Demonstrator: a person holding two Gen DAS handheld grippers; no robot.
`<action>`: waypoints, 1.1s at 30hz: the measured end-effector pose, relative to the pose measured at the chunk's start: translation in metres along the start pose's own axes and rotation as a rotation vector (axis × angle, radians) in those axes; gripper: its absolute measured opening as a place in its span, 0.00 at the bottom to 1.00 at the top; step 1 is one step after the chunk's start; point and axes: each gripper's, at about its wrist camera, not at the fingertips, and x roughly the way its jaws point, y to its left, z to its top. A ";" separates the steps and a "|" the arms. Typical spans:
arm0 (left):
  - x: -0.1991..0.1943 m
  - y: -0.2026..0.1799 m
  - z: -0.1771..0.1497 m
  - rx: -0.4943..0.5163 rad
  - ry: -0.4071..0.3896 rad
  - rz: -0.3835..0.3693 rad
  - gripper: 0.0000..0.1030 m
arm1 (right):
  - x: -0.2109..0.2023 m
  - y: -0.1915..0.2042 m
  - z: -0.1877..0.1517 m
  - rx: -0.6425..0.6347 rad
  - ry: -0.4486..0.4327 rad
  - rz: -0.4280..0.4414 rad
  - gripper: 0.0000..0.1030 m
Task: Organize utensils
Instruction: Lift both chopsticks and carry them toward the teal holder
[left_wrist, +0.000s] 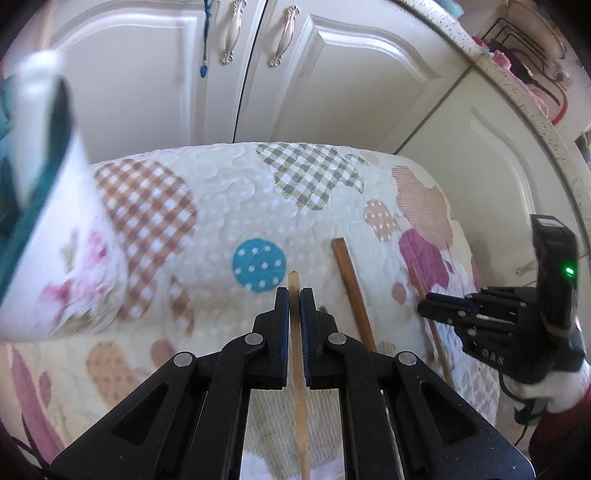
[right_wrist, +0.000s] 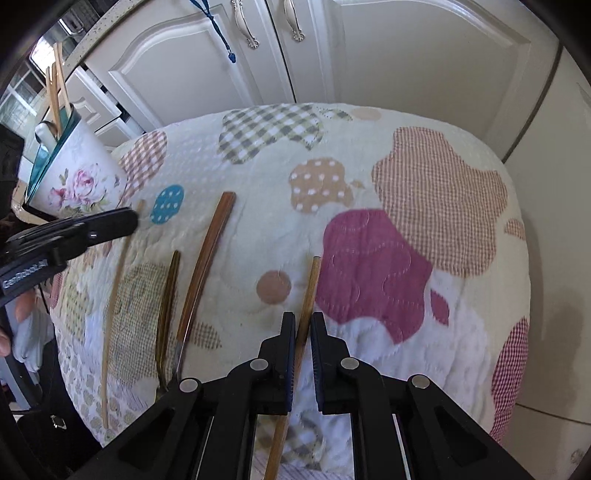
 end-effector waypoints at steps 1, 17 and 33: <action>-0.006 0.002 -0.003 -0.003 -0.006 -0.002 0.04 | 0.001 0.001 0.001 0.001 0.002 -0.003 0.07; -0.070 0.011 -0.008 -0.012 -0.110 -0.032 0.04 | -0.017 0.021 0.014 -0.010 -0.049 0.006 0.06; -0.099 0.024 -0.016 -0.039 -0.149 -0.041 0.04 | 0.011 0.022 0.015 -0.061 0.039 -0.077 0.07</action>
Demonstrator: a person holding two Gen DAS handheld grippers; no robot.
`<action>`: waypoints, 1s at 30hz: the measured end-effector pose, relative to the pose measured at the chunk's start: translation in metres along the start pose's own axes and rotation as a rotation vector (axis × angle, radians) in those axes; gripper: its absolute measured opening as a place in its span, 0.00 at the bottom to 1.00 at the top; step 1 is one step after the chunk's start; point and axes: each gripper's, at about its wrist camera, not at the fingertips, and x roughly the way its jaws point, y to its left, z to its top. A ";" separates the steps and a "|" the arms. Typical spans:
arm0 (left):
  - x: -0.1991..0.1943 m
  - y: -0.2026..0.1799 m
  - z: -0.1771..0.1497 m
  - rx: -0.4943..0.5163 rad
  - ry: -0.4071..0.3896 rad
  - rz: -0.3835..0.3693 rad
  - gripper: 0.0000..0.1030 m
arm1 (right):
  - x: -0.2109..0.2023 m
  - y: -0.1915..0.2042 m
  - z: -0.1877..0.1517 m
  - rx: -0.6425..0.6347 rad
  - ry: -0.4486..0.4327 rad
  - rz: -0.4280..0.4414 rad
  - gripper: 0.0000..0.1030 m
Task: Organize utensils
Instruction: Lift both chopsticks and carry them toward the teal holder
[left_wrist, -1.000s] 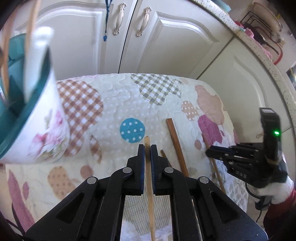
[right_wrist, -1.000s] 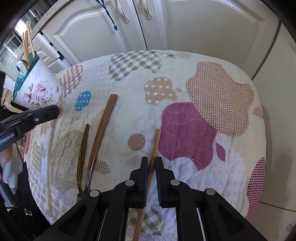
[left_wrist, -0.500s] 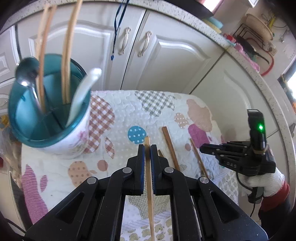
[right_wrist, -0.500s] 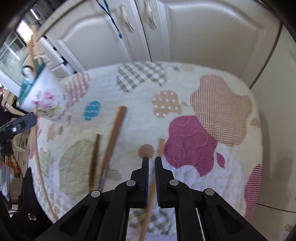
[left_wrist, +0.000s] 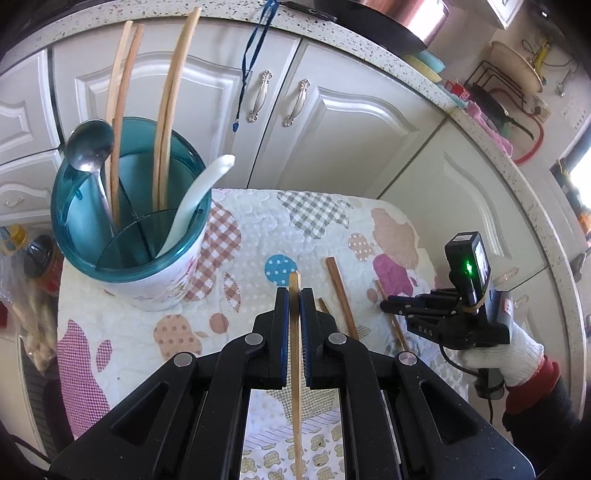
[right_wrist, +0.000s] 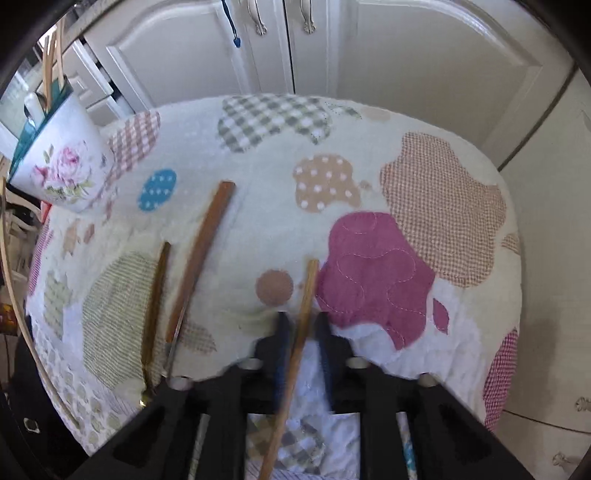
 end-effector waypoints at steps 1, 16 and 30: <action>-0.002 0.001 0.001 -0.001 -0.003 -0.001 0.04 | -0.003 0.001 0.000 -0.009 -0.004 -0.001 0.07; -0.057 0.001 0.018 0.020 -0.110 -0.007 0.04 | -0.123 0.032 -0.006 -0.077 -0.272 0.149 0.05; -0.058 0.009 0.016 -0.003 -0.113 -0.009 0.04 | -0.007 0.028 -0.020 -0.064 0.038 0.064 0.23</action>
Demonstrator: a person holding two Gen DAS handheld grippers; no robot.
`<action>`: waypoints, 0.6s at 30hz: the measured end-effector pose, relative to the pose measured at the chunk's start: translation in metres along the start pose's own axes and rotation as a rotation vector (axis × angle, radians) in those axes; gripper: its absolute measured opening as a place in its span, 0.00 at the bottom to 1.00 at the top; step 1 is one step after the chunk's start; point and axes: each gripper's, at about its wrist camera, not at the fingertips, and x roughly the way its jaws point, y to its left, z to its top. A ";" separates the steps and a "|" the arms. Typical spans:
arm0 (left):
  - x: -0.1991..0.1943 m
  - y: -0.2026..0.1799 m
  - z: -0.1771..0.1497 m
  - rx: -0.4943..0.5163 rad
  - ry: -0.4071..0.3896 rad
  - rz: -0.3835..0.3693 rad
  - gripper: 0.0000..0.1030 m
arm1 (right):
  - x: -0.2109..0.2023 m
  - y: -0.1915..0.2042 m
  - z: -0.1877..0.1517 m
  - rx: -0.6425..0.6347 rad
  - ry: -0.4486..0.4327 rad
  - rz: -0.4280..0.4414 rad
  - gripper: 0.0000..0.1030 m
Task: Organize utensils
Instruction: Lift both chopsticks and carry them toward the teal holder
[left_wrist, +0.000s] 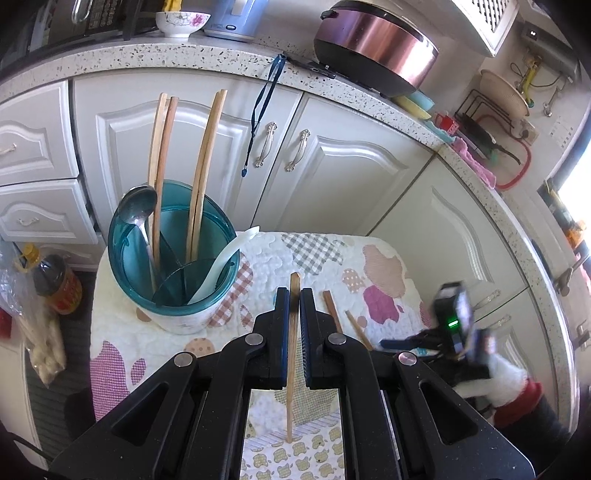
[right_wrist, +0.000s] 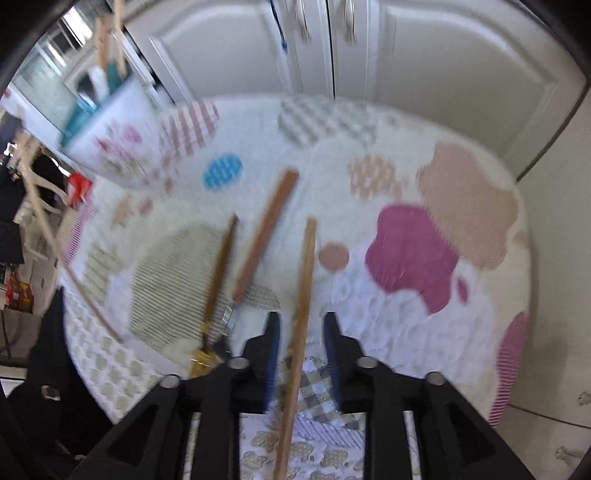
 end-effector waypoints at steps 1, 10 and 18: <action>0.000 0.000 0.000 0.001 0.000 0.000 0.04 | 0.009 0.001 -0.002 -0.013 0.007 -0.009 0.23; -0.009 -0.005 0.004 0.013 -0.014 -0.009 0.04 | -0.040 -0.001 -0.002 -0.006 -0.125 0.057 0.06; -0.034 -0.009 0.014 0.033 -0.058 -0.009 0.04 | -0.096 0.009 -0.003 -0.014 -0.273 0.126 0.06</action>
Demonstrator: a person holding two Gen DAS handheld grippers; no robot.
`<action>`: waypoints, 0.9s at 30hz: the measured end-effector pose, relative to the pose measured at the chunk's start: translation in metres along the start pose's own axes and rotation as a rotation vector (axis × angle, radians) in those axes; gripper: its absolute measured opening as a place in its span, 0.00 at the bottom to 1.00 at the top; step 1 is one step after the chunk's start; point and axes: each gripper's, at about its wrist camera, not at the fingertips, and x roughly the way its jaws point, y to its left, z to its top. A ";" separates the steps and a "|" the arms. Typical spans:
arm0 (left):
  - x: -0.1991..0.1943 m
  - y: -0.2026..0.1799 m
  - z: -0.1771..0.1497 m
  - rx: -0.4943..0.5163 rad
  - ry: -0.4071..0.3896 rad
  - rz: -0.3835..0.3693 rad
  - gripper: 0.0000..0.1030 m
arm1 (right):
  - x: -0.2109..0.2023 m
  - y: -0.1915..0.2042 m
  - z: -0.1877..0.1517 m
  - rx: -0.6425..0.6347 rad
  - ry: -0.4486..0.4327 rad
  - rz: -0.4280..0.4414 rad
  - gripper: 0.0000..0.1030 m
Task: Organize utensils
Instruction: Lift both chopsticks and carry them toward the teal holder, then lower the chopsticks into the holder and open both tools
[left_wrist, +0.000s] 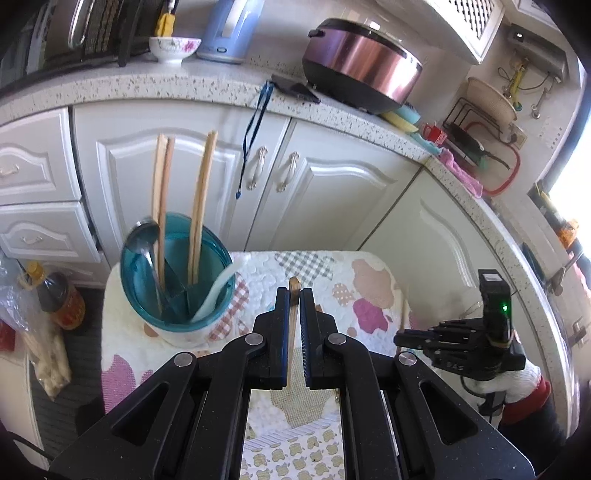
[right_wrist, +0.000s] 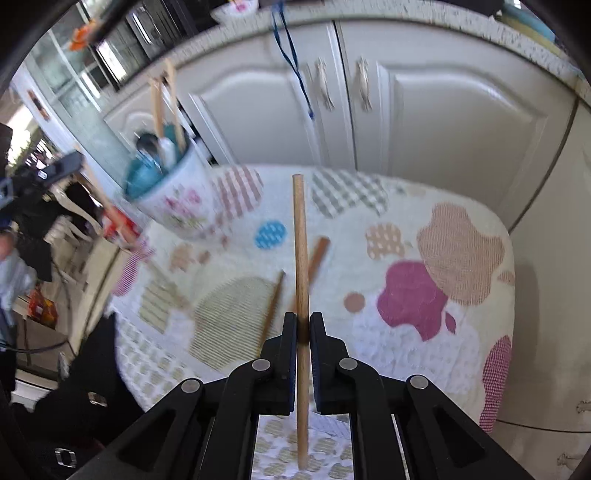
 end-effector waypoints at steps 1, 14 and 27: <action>-0.003 0.000 0.001 0.001 -0.007 0.002 0.04 | -0.004 0.002 0.002 -0.006 -0.012 0.001 0.06; -0.046 0.011 0.028 -0.012 -0.094 0.016 0.04 | -0.037 0.039 0.046 -0.087 -0.122 0.059 0.06; -0.116 0.035 0.080 -0.001 -0.250 0.095 0.04 | -0.076 0.115 0.143 -0.274 -0.266 0.149 0.06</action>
